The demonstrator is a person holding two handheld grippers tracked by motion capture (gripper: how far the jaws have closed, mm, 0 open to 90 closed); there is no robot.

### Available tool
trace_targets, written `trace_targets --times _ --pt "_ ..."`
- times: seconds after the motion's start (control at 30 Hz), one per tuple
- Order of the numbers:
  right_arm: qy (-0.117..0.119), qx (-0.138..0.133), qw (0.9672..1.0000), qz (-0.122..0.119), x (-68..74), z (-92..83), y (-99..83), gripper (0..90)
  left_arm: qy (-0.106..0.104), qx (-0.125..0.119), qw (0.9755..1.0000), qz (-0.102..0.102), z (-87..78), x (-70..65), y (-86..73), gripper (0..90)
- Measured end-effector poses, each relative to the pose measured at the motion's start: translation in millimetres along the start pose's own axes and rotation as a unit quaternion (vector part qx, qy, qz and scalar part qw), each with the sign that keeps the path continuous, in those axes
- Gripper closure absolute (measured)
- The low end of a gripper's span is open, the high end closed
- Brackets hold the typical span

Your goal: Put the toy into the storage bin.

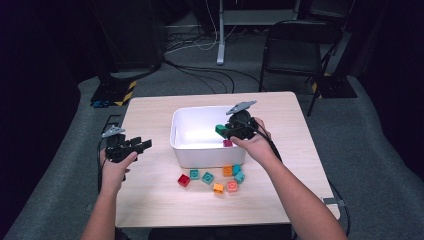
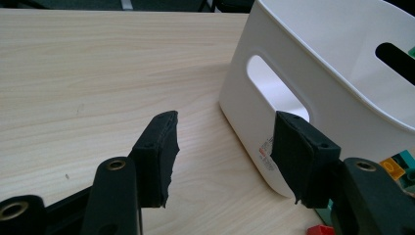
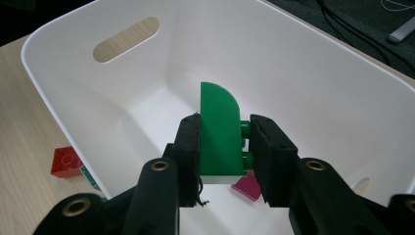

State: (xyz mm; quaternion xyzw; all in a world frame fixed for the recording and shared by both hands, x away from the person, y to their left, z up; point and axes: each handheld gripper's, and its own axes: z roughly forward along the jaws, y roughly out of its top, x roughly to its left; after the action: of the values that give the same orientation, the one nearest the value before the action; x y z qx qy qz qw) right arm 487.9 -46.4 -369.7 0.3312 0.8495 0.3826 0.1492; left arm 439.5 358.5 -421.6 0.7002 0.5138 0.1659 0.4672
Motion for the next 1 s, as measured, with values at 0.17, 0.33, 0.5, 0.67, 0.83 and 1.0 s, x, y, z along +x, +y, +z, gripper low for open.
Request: trace_targets --times 0.17,0.33,0.5,0.67,0.83,1.0 --pt "0.0 0.0 1.0 0.0 1.2 0.2 0.1 64.6 0.001 0.0 1.0 -0.001 -0.2 0.0 0.0 42.4" --pt "-0.003 -0.006 1.0 -0.002 -0.1 -2.8 -0.1 63.0 0.001 0.0 1.0 0.0 0.6 -0.6 -0.1 42.3" --pt "0.003 -0.01 0.9999 0.001 2.4 -9.9 -1.7 62.7 0.001 -0.001 1.0 -0.002 0.4 0.7 -0.4 42.2" --pt "0.009 -0.018 0.9997 -0.012 8.7 -21.8 -4.9 60.5 0.002 0.0 1.0 -0.002 0.8 0.2 -0.5 42.1" --pt "0.018 -0.028 0.9993 -0.015 15.0 -33.0 -6.0 59.2 0.001 0.002 1.0 -0.004 0.8 0.2 -0.9 41.9" --pt "0.025 -0.046 0.9984 -0.021 21.8 -47.2 -10.1 59.2 0.003 0.001 1.0 -0.005 0.8 0.8 -1.1 41.9"
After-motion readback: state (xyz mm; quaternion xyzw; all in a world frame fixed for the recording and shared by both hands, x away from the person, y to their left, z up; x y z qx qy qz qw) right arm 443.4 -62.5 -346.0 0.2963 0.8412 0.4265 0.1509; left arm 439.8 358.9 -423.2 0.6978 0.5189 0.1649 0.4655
